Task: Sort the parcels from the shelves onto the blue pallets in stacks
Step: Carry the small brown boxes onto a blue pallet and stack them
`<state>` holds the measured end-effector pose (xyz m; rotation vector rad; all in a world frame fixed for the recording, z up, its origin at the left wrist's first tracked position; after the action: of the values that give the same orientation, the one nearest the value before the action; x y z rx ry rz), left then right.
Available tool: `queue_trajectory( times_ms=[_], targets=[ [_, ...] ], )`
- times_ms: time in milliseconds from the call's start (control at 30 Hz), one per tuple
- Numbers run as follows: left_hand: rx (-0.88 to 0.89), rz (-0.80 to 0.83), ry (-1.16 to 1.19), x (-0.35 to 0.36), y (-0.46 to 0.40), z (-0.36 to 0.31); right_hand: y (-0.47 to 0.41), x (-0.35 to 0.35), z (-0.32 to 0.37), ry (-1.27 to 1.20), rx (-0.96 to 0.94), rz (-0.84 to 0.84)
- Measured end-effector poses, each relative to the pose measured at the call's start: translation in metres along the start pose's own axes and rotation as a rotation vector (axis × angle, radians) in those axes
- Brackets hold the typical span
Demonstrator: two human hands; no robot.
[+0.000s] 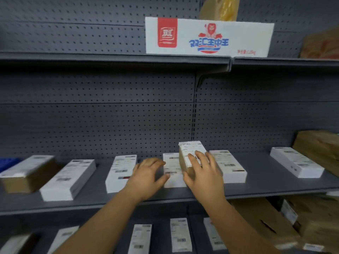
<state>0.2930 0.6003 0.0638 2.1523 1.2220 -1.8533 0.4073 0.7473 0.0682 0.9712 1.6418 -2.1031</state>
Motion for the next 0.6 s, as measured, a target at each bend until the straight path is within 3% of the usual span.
queue_trajectory(
  times_ms=[333, 600],
  targets=[
    [-0.041, -0.067, 0.012, -0.057, 0.071, 0.093, 0.007, 0.009, 0.142, -0.073, -0.065, 0.008],
    [-0.146, -0.099, -0.056, -0.087, 0.089, 0.165, -0.012, 0.051, 0.216, -0.159, -0.161, 0.008]
  ],
)
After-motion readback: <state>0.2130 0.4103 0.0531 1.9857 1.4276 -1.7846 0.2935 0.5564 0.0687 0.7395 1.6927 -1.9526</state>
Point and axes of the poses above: each hand's wrist, its own y-axis away from the middle knuckle, its own x-axis out of the palm, z = x × y, the point moved 7 cm from there along -y, towards the middle knuckle, and after that the axes turned 2 degrees about -z, right-handed, at the moved point
